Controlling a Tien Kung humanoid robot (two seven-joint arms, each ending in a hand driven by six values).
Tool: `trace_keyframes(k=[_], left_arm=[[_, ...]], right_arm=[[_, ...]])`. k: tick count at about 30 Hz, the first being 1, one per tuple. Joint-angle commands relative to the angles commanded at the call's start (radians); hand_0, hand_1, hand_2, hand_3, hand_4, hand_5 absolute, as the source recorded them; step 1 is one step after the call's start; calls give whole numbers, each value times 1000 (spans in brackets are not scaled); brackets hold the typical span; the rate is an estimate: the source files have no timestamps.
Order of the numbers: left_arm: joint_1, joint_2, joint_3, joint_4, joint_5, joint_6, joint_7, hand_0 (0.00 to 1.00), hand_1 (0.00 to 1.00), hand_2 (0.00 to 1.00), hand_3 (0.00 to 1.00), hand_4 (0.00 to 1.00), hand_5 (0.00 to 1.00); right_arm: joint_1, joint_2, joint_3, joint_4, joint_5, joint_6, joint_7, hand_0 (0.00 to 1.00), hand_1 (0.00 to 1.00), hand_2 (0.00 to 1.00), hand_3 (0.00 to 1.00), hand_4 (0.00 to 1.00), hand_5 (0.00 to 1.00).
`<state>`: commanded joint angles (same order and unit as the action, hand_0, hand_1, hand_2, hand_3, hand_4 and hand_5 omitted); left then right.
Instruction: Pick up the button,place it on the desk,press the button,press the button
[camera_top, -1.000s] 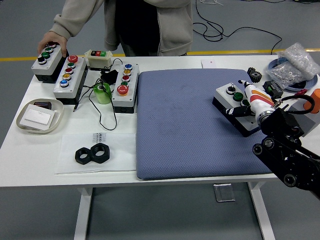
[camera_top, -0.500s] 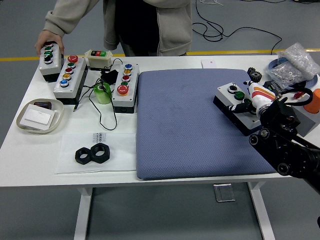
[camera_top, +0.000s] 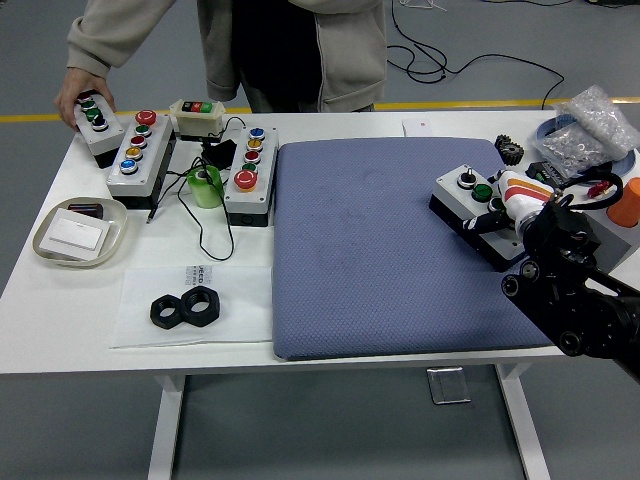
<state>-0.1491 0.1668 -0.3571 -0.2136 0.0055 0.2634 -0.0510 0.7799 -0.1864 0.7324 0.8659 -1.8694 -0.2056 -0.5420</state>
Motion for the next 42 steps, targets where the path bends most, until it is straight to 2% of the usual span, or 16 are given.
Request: trace_keyframes(k=[5,6,8,12,13,19,23,24,27,36,37,42], left_arm=[[0,0,2,0,-5,0,-2,706,825,849,819,621,998],[0,0,3,1,-6,0,-2,707,825,848,819,621,998],[0,0,3,1,-6,0,-2,707,825,848,819,621,998],[0,1,5,1,-10,-1,-3,707,825,848,819,621,998],[0,1,6,1,-10,-1,-4,708,825,849,819,622,998],[1,0,4,1,-9,-1,-3,708,825,849,819,622,998],[1,0,1,1,-5,0,-2,708,825,849,819,622,998],[2,0,1,1,-5,0,-1,713,825,848,819,624,998],[3,-1,-1,1,-2,0,0,713,825,848,819,624,998],[6,-2,-6,1,8,1,3,718,825,849,819,623,998],[7,-2,-8,0,10,1,3,718,826,849,819,623,998],[10,-2,-11,0,15,1,5,718,826,849,819,623,998]], right_arm=[[-7,-42,-38,46,1,-12,56,530,397,455,633,838,127],[-8,-54,-47,59,3,-12,74,498,383,434,595,775,64],[-10,-74,-61,83,9,-10,112,498,383,434,595,775,64],[-15,-137,-108,157,39,-4,244,498,383,434,595,775,64],[-15,-154,-121,177,39,-4,281,497,380,433,582,722,46],[2,-244,-205,287,-33,8,509,506,391,439,588,709,26],[19,-268,-245,319,-66,18,639,506,391,439,588,709,26],[28,-274,-265,327,-76,37,669,517,405,450,616,708,18],[37,-279,-292,336,-86,63,695,517,405,450,616,708,18],[33,-268,-307,322,-70,90,704,524,413,453,624,705,7],[32,-266,-306,315,-66,98,703,544,431,470,676,711,3],[28,-265,-299,303,-74,133,703,544,431,470,676,711,3]])
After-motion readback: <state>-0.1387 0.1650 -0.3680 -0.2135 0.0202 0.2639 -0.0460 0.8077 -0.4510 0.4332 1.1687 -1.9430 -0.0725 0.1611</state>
